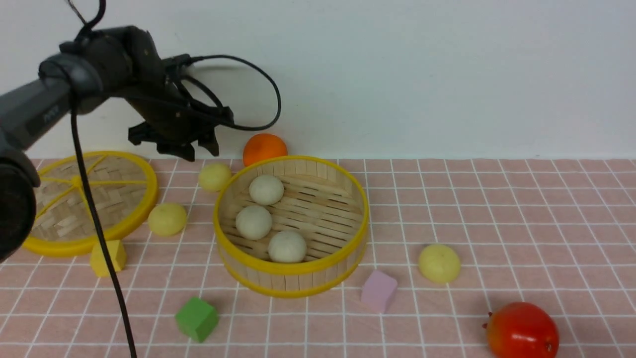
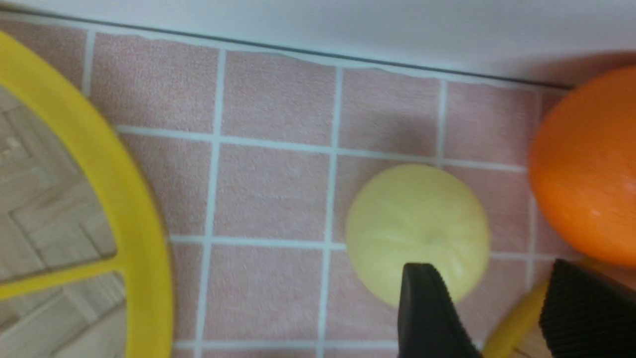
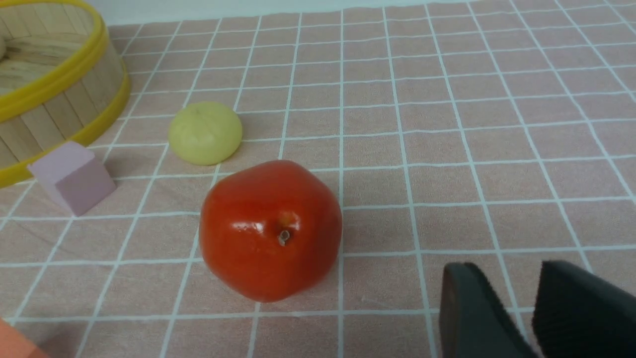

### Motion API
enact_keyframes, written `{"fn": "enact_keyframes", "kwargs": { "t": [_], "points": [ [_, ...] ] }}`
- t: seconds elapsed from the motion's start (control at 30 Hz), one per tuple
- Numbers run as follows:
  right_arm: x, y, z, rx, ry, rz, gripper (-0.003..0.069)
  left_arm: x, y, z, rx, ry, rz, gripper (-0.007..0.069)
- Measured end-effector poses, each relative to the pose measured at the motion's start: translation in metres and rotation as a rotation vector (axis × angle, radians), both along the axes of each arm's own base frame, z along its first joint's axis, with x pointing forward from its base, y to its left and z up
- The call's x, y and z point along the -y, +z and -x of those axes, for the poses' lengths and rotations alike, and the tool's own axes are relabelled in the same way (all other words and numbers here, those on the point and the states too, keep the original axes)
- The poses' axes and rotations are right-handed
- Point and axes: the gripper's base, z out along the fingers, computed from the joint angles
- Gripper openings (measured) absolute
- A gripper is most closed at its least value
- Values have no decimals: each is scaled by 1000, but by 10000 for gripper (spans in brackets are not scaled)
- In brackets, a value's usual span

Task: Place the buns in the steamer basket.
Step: Use the left arm to grab a steamed stuffed bun, then use the left arm to put the steamed stuffed bun into the steamer

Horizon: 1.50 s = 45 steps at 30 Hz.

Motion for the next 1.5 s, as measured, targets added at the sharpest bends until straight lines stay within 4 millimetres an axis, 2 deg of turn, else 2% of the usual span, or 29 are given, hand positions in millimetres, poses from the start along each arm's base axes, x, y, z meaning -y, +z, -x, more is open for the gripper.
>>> {"fn": "enact_keyframes", "kwargs": {
  "t": [0.33,0.43,0.57,0.67,0.7,0.73,0.77,0.83,0.87,0.9,0.97,1.03,1.07,1.1,1.13,1.17,1.2,1.27,1.33,1.37,1.4,1.47,1.5],
  "points": [
    [0,0,0,0,0,0,239,0,-36,-13,15,15,-1,365],
    [0,0,0,0,0,0,239,1,-46,-15,5,17,-3,342],
    [0,0,0,0,0,0,239,1,-47,-16,10,15,-3,267],
    [0,0,0,0,0,0,239,1,-43,-14,11,-9,-17,127],
    [0,0,0,0,0,0,239,1,-43,-14,13,-11,-18,118],
    [0,0,0,0,0,0,239,1,-35,-12,10,-21,-22,43],
    [0,0,0,0,0,0,239,1,-27,-9,9,-27,-23,16],
    [0,0,0,0,0,0,239,1,-7,-4,7,-38,-22,13],
    [0,0,0,0,0,0,239,1,11,2,10,-43,-8,13],
    [0,0,0,0,0,0,239,2,14,3,10,-43,1,13],
    [0,0,0,0,0,0,239,6,48,16,24,-64,54,13],
    [0,0,0,0,0,0,239,18,77,31,37,-125,122,13],
    [0,0,0,0,0,0,239,22,82,34,37,-146,129,13],
    [0,0,0,0,0,0,239,37,94,43,46,-210,160,13],
    [0,0,0,0,0,0,239,46,97,46,49,-238,172,13],
    [0,0,0,0,0,0,239,62,96,50,46,-279,184,13],
    [0,0,0,0,0,0,239,64,95,50,44,-284,184,13],
    [0,0,0,0,0,0,239,91,78,50,18,-336,189,13],
    [0,0,0,0,0,0,239,104,67,49,6,-353,188,13],
    [0,0,0,0,0,0,239,116,48,45,-10,-364,178,13],
    [0,0,0,0,0,0,239,118,46,45,-11,-367,174,13],
    [0,0,0,0,0,0,239,126,20,37,-19,-361,132,17],
    [0,0,0,0,0,0,239,125,20,37,-16,-358,131,17]
  ]
}}
